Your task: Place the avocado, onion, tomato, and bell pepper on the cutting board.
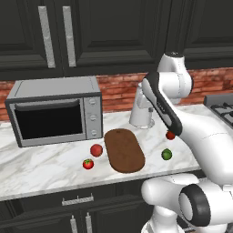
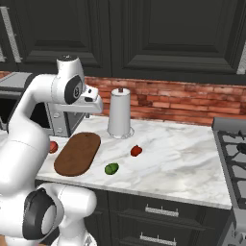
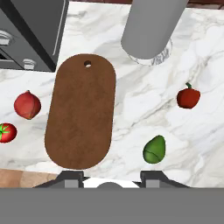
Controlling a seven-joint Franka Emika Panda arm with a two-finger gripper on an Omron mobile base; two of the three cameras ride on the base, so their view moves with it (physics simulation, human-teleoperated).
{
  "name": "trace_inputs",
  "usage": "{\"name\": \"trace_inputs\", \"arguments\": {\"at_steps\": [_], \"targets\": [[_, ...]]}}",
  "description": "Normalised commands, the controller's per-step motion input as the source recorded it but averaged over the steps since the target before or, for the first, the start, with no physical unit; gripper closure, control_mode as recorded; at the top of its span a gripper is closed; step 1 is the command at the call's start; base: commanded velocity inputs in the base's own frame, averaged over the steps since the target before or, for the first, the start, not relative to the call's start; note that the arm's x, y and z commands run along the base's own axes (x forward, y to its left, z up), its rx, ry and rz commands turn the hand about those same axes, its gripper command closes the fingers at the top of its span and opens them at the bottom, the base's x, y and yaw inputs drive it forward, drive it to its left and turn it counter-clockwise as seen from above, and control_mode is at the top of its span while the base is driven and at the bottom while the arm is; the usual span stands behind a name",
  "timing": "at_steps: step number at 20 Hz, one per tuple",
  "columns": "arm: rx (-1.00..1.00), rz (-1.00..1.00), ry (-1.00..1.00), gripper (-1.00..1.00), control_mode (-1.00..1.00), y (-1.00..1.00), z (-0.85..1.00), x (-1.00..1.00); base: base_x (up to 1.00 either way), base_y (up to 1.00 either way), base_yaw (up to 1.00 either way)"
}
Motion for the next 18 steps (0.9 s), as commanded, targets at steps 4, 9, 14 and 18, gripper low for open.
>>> {"name": "trace_inputs", "arguments": {"at_steps": [4, 9, 14, 18], "targets": [[0.01, 0.00, 0.00, -1.00, -1.00, -0.01, -0.02, -0.08, 0.00, 0.00, 0.00], [0.03, -0.06, 0.01, -1.00, -1.00, -0.12, -0.23, -0.15, 0.00, 0.00, 0.00], [0.00, -0.09, 0.04, -1.00, -1.00, -0.20, -0.38, -0.22, 0.00, 0.00, 0.00], [0.02, -0.10, 0.10, -1.00, -1.00, -0.14, -0.30, -0.11, 0.00, 0.00, 0.00]]}}
